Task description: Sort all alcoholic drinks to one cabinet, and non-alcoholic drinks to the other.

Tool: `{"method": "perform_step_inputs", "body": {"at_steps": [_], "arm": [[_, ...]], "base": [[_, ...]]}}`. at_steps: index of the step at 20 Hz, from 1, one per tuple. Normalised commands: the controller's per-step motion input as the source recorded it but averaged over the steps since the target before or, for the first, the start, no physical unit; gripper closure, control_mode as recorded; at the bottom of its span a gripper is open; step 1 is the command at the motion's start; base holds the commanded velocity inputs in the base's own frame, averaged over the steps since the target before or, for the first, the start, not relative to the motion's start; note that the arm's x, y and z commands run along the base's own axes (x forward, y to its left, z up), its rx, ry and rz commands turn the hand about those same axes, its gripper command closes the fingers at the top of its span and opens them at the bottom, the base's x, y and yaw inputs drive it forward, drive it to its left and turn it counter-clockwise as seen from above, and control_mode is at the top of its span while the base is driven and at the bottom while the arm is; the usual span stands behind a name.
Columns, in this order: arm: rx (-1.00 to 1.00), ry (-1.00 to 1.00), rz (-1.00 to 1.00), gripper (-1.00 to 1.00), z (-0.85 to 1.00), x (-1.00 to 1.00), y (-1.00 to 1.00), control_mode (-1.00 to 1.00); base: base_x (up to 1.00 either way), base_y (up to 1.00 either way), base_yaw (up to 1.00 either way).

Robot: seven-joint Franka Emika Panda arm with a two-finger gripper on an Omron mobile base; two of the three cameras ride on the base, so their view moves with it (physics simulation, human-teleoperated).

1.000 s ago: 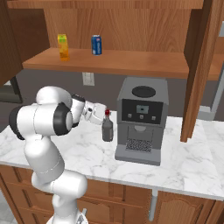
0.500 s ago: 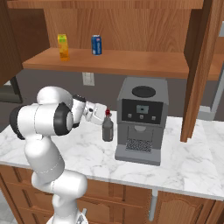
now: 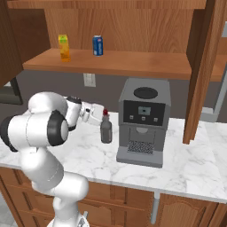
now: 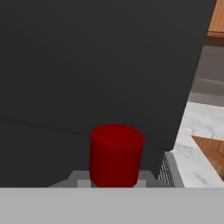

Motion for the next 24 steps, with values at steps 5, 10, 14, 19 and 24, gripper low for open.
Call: {"method": "perform_step_inputs", "body": {"at_steps": [5, 10, 14, 19, 24], "arm": [[0.0, 0.03, 0.25, 1.0, 0.79, -0.75, 0.0, -1.0], [0.0, 0.09, 0.28, 1.0, 0.75, -0.73, 0.0, -1.0], [0.04, 0.13, 0.31, 1.0, 0.58, -0.72, 0.09, -1.0], [0.09, 0.14, 0.33, 1.0, 0.6, -0.73, 0.23, -1.0], [0.1, 0.12, 0.32, 1.0, 0.73, -0.47, 0.4, -1.0]], "base": [[0.0, 0.0, 0.0], [0.0, 0.0, 0.0], [0.0, 0.0, 0.0], [0.0, 0.0, 0.0], [0.0, 0.0, 0.0]]}}
